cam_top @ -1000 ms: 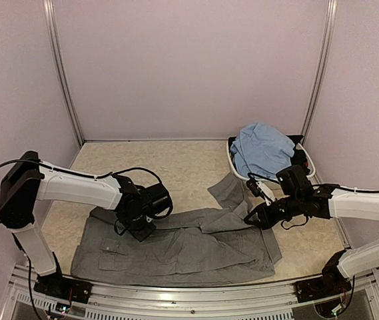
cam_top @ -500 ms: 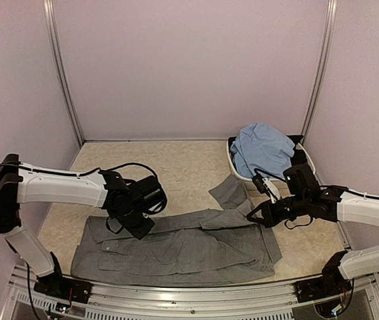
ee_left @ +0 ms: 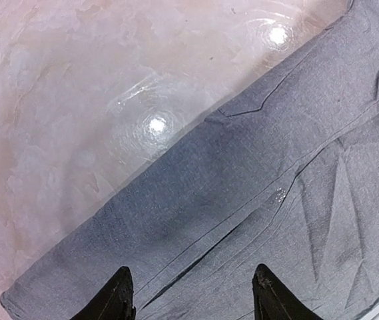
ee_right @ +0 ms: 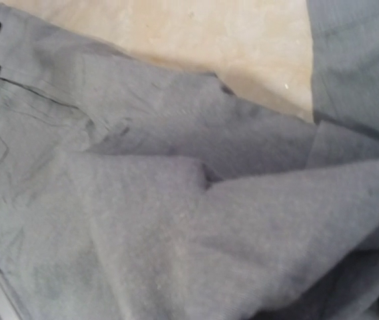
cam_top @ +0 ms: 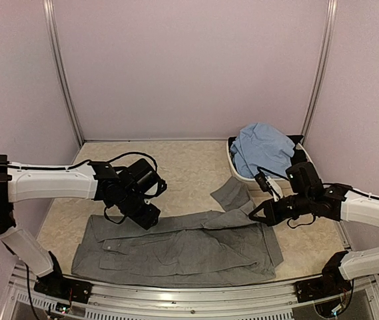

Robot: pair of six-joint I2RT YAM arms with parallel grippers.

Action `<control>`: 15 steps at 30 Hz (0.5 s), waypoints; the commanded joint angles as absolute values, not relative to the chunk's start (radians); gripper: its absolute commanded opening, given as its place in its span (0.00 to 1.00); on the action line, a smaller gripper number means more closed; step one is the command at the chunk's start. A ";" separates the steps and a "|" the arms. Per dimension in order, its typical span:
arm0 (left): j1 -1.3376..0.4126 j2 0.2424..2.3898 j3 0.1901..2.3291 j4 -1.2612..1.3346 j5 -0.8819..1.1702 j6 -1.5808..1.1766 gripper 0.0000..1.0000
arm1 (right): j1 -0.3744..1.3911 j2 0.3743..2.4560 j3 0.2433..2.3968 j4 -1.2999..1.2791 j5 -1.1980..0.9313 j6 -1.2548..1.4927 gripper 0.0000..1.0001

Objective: Fold and stack the long sleeve shirts
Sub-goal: Fold the 1/3-folded shirt at the center of the board.

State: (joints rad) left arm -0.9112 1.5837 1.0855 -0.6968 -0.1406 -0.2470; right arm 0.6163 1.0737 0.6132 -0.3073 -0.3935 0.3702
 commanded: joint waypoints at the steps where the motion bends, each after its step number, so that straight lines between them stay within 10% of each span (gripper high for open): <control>1: -0.900 1.585 1.111 -0.658 -0.108 -0.207 0.60 | 0.611 1.053 0.638 -0.350 -0.412 0.388 0.00; 15: -0.882 1.676 1.168 -0.582 0.070 -0.105 0.79 | 0.630 1.023 0.461 -0.348 -0.375 0.533 0.07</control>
